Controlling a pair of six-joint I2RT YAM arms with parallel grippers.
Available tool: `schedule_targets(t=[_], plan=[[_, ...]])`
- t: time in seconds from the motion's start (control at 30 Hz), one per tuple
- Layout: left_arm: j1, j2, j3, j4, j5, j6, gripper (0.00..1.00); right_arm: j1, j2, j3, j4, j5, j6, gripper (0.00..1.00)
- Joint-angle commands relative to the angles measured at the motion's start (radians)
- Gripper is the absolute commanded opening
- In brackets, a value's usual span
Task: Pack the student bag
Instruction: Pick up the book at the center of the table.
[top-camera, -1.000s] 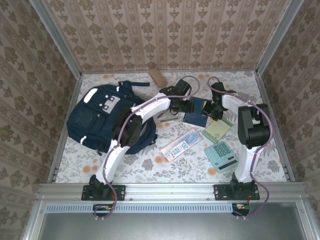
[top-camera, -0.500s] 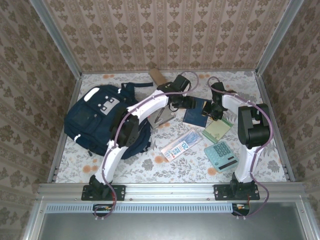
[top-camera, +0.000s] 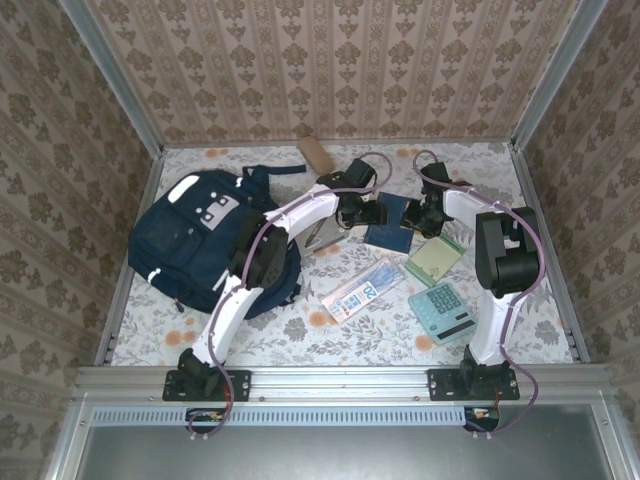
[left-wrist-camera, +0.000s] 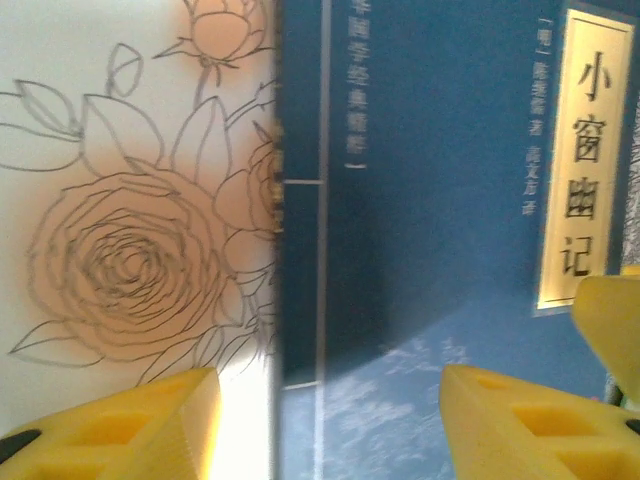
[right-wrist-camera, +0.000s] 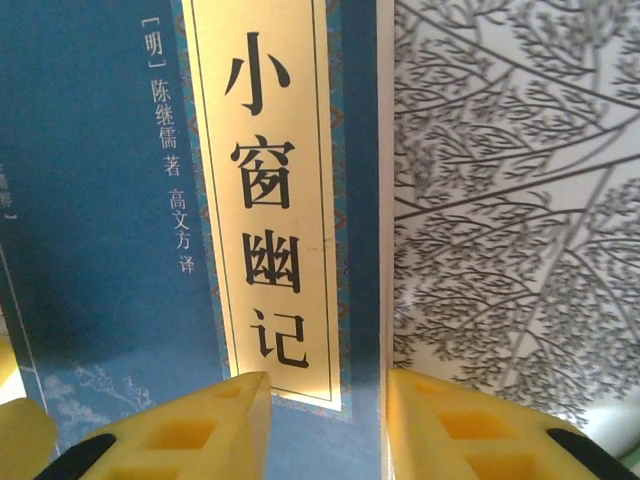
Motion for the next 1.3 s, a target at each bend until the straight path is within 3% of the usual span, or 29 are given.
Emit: schedule_targets(t=[0.0,0.23,0.47,0.87,1.0,1.03,1.2,1.27], plan=[[-0.004,0.02,-0.037,0.029,0.112,-0.053,0.6,0.008,0.023,-0.009,0.044,-0.075,-0.015,0.35],[-0.001,-0.012,-0.105,0.181,0.27,-0.112,0.6,0.008,0.03,-0.02,0.061,-0.101,-0.02,0.35],[0.008,-0.116,-0.238,0.498,0.458,-0.218,0.58,0.008,0.033,-0.027,0.062,-0.107,-0.016,0.35],[0.055,-0.17,-0.41,0.794,0.565,-0.341,0.57,0.005,0.031,-0.03,0.064,-0.106,-0.014,0.34],[0.074,-0.128,-0.448,0.996,0.629,-0.497,0.55,0.005,0.031,-0.03,0.062,-0.106,-0.013,0.34],[0.077,-0.127,-0.444,0.968,0.619,-0.489,0.54,0.005,0.031,-0.029,0.062,-0.106,-0.012,0.34],[0.071,-0.154,-0.342,0.518,0.478,-0.183,0.45,0.003,0.025,-0.035,0.059,-0.101,-0.013,0.34],[0.074,-0.153,-0.324,0.463,0.461,-0.15,0.32,0.001,0.016,-0.041,0.063,-0.098,-0.011,0.35]])
